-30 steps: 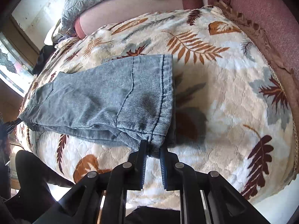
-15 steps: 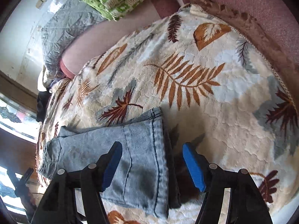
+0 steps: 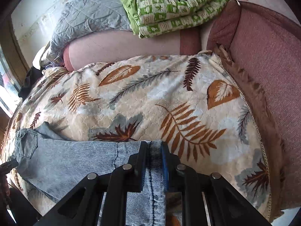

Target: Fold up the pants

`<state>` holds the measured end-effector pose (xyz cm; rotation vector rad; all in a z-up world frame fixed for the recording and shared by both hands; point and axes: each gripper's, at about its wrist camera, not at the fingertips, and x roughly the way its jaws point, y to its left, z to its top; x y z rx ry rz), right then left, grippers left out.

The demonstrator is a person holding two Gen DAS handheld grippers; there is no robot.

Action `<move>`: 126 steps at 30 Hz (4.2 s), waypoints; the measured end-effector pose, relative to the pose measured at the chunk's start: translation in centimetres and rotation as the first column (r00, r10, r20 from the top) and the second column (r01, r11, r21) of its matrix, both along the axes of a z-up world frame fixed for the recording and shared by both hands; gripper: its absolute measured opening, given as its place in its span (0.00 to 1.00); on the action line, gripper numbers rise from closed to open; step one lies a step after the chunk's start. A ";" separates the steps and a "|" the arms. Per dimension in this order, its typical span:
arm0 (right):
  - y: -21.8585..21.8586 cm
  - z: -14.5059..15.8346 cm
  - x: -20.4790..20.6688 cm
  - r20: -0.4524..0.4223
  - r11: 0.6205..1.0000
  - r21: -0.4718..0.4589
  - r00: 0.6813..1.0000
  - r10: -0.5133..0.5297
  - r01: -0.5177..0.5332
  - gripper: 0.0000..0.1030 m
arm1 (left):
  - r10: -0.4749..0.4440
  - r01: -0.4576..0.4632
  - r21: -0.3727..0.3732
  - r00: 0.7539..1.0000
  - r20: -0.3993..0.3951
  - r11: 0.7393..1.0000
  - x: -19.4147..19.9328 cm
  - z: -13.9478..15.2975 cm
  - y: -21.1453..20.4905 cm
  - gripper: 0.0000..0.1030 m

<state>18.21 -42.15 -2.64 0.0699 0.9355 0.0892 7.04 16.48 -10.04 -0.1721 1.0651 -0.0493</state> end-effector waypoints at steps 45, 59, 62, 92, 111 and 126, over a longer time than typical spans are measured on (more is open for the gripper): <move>-4.1 -2.2 -10.8 -0.132 0.884 0.332 0.944 -0.302 0.329 0.61 | -0.023 0.025 -0.053 0.999 0.038 0.998 -0.3 -0.3 0.6 0.67; -4.6 -8.2 1.4 -0.384 0.858 0.440 0.920 -0.085 0.263 0.44 | -0.037 0.040 -0.058 0.998 0.047 0.998 -0.4 -0.4 0.7 0.68; -4.2 -9.4 2.1 -0.430 0.888 0.394 0.902 -0.051 0.238 0.21 | -0.044 0.046 -0.047 0.998 0.047 0.998 -0.3 -0.4 0.4 0.71; 0.7 -7.8 -6.3 -0.207 0.933 0.316 0.972 -0.113 0.175 0.68 | -0.020 0.024 -0.050 0.996 0.083 0.998 -0.3 0.1 0.0 0.80; 1.3 -4.6 -6.9 -0.093 0.859 0.494 0.990 -0.104 0.137 0.80 | 0.020 -0.030 0.133 0.997 0.077 0.991 -0.3 -0.2 -2.2 0.80; -0.4 -7.8 0.0 -0.146 0.800 0.562 0.977 -0.152 0.209 0.80 | 0.015 -0.027 0.087 0.991 0.135 0.996 -1.0 0.5 -1.5 0.80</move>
